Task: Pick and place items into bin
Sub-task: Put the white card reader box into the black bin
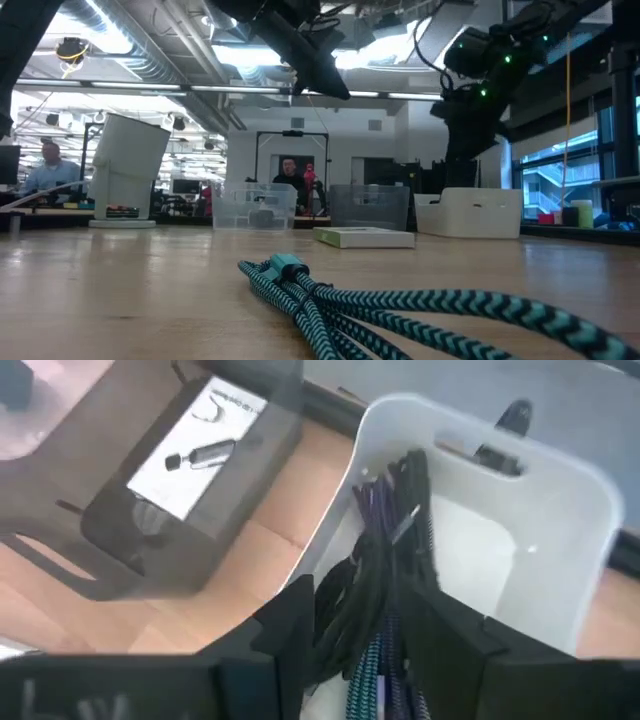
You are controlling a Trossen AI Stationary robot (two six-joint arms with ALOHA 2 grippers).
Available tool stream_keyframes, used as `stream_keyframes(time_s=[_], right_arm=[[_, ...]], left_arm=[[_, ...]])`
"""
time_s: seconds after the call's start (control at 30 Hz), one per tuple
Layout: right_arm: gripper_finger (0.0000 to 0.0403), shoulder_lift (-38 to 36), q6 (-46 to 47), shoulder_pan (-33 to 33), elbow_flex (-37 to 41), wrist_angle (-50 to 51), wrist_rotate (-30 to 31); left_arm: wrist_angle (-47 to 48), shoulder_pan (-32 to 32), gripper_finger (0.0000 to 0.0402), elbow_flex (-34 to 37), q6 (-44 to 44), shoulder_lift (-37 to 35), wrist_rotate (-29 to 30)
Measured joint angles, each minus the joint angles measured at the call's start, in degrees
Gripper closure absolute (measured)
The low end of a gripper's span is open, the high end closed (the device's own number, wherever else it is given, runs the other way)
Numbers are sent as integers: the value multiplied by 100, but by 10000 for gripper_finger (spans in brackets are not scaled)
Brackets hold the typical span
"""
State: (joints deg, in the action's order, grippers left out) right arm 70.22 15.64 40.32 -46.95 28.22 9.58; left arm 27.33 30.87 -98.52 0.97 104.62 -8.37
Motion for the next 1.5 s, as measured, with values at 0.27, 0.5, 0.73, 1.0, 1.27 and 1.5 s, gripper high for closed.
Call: stream_keyframes(time_s=[0.27, 0.5, 0.73, 1.0, 1.27, 1.5], right_arm=[[261, -580, -269, 0, -534, 1347, 343], [302, -2450, 260, -205, -42, 1319, -289], [337, -3241, 574, -831, 266, 619, -1415], [365, -2908, 509, -1908, 518, 525, -1722], [375, -2705, 838, -2605, 799, -164, -1717], [375, -2329, 1146, -3042, 797, -1152, -1716]], left_arm=[[428, -275, 399, 0, -571, 0, 420], [690, -1196, 399, 2, -1107, -76, 1607], [671, -2250, 399, 2, -1532, -92, 2487], [935, -3229, 399, 76, -1883, -96, 3021], [1017, -4070, 399, 1099, -3091, -233, 3398], [509, -4405, 400, 2463, -4122, -882, 3529]])
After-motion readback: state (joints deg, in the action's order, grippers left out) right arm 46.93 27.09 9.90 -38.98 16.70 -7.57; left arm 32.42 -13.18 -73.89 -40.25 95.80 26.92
